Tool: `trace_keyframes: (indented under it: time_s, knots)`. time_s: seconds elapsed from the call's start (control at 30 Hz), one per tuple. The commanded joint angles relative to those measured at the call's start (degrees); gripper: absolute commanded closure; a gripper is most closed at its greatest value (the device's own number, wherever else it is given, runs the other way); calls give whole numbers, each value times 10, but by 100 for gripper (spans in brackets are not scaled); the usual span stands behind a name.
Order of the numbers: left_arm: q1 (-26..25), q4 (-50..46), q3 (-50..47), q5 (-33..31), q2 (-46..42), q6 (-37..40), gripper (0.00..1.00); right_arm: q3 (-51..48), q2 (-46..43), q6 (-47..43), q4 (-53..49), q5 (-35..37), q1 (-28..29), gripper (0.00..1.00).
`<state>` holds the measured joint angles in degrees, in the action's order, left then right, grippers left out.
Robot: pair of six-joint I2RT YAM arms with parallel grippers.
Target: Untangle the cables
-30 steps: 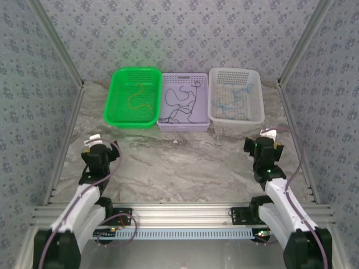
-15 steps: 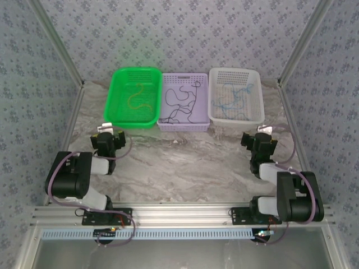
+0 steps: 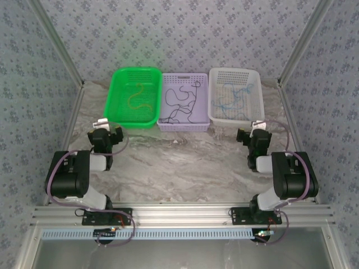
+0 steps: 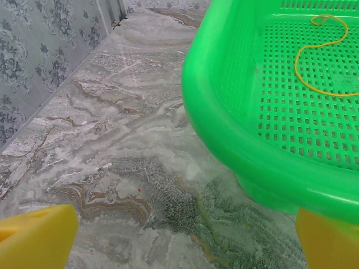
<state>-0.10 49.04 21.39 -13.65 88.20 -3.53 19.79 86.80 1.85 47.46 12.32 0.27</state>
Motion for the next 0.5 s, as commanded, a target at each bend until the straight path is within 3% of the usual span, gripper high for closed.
trace_keyframes:
  time_s: [0.0,0.47]
  knots:
    - [0,2,8,10,-5,-6,1,10,5,-12,20,18,2,1]
    - [0,1,8,10,-5,-6,1,10,3,-10,20,20,1,1]
